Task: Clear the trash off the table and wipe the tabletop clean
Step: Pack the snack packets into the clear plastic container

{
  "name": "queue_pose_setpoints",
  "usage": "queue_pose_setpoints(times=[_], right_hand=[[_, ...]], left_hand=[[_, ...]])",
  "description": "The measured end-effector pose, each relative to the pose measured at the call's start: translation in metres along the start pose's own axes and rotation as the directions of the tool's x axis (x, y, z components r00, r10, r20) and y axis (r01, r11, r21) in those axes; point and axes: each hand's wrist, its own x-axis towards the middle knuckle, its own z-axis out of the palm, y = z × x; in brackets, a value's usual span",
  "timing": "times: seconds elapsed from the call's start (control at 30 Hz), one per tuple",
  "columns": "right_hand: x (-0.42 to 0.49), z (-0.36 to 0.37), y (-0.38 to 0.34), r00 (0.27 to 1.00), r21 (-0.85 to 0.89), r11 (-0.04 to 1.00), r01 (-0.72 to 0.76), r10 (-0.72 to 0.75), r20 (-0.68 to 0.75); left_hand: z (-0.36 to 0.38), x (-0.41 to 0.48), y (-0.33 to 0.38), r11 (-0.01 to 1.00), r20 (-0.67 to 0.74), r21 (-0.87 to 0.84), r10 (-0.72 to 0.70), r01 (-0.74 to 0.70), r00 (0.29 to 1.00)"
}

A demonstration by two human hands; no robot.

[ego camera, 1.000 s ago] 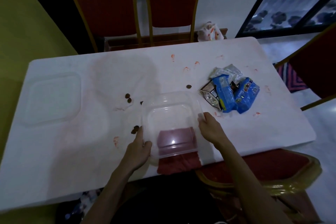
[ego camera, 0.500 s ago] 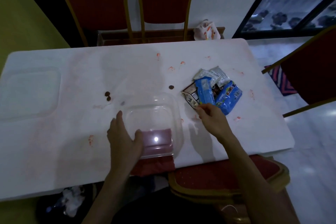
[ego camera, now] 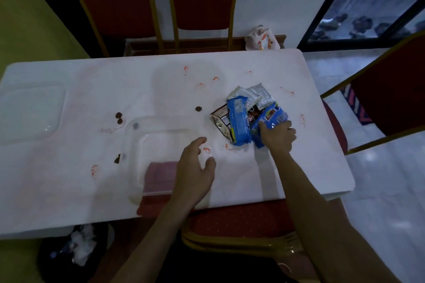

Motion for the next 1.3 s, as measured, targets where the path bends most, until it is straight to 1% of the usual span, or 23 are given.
queue_pose_setpoints(times=[0.13, 0.23, 0.33, 0.4, 0.5, 0.57, 0.6, 0.63, 0.7, 0.77, 0.83, 0.87, 0.93, 1.0, 1.07, 1.1, 1.13, 1.17, 1.2, 1.23, 1.27, 1.3], right_hand=[[0.016, 0.007, 0.014, 0.993, 0.112, 0.993, -0.047, 0.033, 0.116], [0.027, 0.004, 0.024, 0.978, 0.203, 0.977, -0.063, 0.02, 0.207], [0.029, -0.004, 0.032, 0.953, 0.313, 0.943, -0.113, 0.014, 0.301], [0.027, -0.015, 0.035, 0.957, 0.401, 0.912, -0.09, -0.031, 0.287], [0.007, -0.041, 0.03, 0.973, 0.502, 0.865, 0.026, -0.136, 0.185], [-0.017, -0.057, 0.021, 0.962, 0.504, 0.856, 0.115, -0.223, 0.16], [-0.031, -0.063, 0.016, 0.944, 0.488, 0.856, 0.17, -0.283, 0.167], [-0.046, -0.067, 0.01, 0.919, 0.475, 0.85, 0.228, -0.349, 0.184], [-0.077, -0.064, -0.001, 0.843, 0.424, 0.824, 0.375, -0.494, 0.215], [-0.107, -0.048, -0.012, 0.755, 0.369, 0.77, 0.52, -0.617, 0.225], [-0.131, -0.029, -0.02, 0.675, 0.321, 0.704, 0.633, -0.705, 0.217], [-0.14, -0.019, -0.022, 0.619, 0.279, 0.652, 0.705, -0.758, 0.207], [-0.156, -0.003, -0.023, 0.465, 0.21, 0.506, 0.836, -0.858, 0.217], [-0.17, 0.009, -0.025, 0.339, 0.222, 0.403, 0.888, -0.9, 0.275], [-0.179, 0.019, -0.028, 0.232, 0.276, 0.338, 0.9, -0.906, 0.354], [-0.183, 0.022, -0.031, 0.205, 0.336, 0.349, 0.875, -0.895, 0.397], [-0.187, 0.022, -0.035, 0.209, 0.425, 0.417, 0.803, -0.866, 0.455], [-0.19, 0.02, -0.04, 0.23, 0.519, 0.521, 0.678, -0.821, 0.523], [-0.192, 0.02, -0.044, 0.244, 0.557, 0.617, 0.555, -0.761, 0.601], [-0.195, 0.02, -0.049, 0.256, 0.55, 0.69, 0.47, -0.703, 0.664], [-0.196, 0.023, -0.052, 0.265, 0.512, 0.722, 0.465, -0.665, 0.698], [-0.197, 0.027, -0.054, 0.272, 0.476, 0.732, 0.488, -0.646, 0.714]], left_hand=[[0.017, 0.0, 0.011, 1.0, 0.028, -0.016, 0.003, -0.003, 1.0], [0.028, -0.001, 0.017, 0.999, 0.047, -0.025, -0.018, 0.02, 0.999], [0.036, -0.002, 0.018, 0.998, 0.049, -0.046, -0.043, 0.046, 0.998], [0.039, -0.003, 0.015, 0.996, 0.033, -0.06, -0.066, 0.068, 0.997], [0.039, -0.004, 0.007, 0.985, 0.006, -0.13, -0.11, 0.11, 0.994], [0.036, -0.002, 0.004, 0.976, -0.002, -0.186, -0.12, 0.117, 0.993], [0.034, -0.002, 0.004, 0.971, -0.004, -0.207, -0.122, 0.118, 0.993], [0.031, -0.002, 0.006, 0.967, -0.007, -0.225, -0.128, 0.123, 0.992], [0.025, -0.001, 0.01, 0.954, -0.025, -0.275, -0.133, 0.121, 0.991], [0.014, 0.0, 0.016, 0.935, -0.047, -0.332, -0.151, 0.127, 0.987], [0.0, -0.002, 0.018, 0.906, -0.065, -0.386, -0.214, 0.174, 0.975], [-0.008, -0.004, 0.017, 0.892, -0.075, -0.407, -0.25, 0.199, 0.965], [-0.023, -0.009, 0.012, 0.862, -0.107, -0.456, -0.297, 0.219, 0.949], [-0.039, -0.013, 0.005, 0.828, -0.139, -0.52, -0.325, 0.21, 0.935], [-0.056, -0.014, -0.005, 0.781, -0.145, -0.584, -0.369, 0.222, 0.918], [-0.065, -0.014, -0.012, 0.733, -0.125, -0.637, -0.403, 0.238, 0.906], [-0.073, -0.013, -0.019, 0.652, -0.089, -0.716, -0.442, 0.251, 0.893], [-0.079, -0.013, -0.026, 0.547, -0.048, -0.801, -0.466, 0.245, 0.884], [-0.085, -0.014, -0.031, 0.435, -0.004, -0.872, -0.464, 0.224, 0.886], [-0.091, -0.016, -0.035, 0.369, 0.026, -0.905, -0.447, 0.211, 0.894], [-0.096, -0.017, -0.038, 0.349, 0.044, -0.914, -0.426, 0.209, 0.904], [-0.102, -0.019, -0.042, 0.366, 0.049, -0.906, -0.411, 0.214, 0.91]])
